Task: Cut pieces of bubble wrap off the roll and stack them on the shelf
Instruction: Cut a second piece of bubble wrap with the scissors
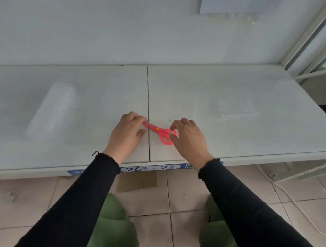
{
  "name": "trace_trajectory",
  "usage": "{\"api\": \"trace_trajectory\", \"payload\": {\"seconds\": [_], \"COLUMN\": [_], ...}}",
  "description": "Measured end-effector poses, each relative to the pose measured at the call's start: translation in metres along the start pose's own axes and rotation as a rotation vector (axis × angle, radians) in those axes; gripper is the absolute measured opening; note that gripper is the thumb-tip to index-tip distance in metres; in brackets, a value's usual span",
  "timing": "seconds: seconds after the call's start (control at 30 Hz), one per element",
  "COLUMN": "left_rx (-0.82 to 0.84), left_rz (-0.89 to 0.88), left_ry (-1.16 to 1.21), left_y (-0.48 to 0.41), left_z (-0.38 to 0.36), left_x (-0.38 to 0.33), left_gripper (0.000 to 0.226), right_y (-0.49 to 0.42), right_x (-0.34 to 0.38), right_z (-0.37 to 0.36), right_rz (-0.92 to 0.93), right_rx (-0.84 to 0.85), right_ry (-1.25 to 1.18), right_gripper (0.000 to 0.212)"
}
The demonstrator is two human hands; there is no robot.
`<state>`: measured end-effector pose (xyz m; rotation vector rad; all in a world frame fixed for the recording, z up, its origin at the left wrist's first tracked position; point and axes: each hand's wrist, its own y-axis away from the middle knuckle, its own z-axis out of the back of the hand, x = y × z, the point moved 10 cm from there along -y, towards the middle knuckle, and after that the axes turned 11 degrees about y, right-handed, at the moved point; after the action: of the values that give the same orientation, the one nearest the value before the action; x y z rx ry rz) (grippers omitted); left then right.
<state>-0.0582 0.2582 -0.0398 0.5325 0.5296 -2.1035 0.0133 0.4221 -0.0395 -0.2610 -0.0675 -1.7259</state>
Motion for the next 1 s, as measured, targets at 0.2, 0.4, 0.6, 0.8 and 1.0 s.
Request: {"api": "trace_trajectory", "payload": {"seconds": [0.2, 0.4, 0.6, 0.8, 1.0], "left_rx": [0.072, 0.216, 0.321, 0.255, 0.046], "left_rz": [-0.044, 0.009, 0.234, 0.357, 0.262], "left_ry": [-0.012, -0.062, 0.429, 0.896, 0.796], "left_y": [-0.026, -0.042, -0.037, -0.030, -0.027], "left_z": [-0.021, -0.036, -0.031, -0.027, -0.007], "left_x": [0.005, 0.011, 0.009, -0.017, -0.027], "left_gripper": [0.022, 0.031, 0.010, 0.008, 0.030], "right_y": [-0.015, -0.020, -0.017, -0.010, -0.001], "right_x": [-0.003, 0.006, -0.001, -0.020, -0.068], "right_z": [-0.011, -0.016, 0.006, 0.024, 0.034], "right_rz": [0.011, 0.082, 0.117, 0.120, -0.117], "right_rx": [0.057, 0.089, -0.022, -0.101, -0.151], "right_ry": [0.004, 0.101, -0.012, -0.060, -0.262], "right_gripper": [0.018, 0.025, 0.017, 0.016, 0.029]}}
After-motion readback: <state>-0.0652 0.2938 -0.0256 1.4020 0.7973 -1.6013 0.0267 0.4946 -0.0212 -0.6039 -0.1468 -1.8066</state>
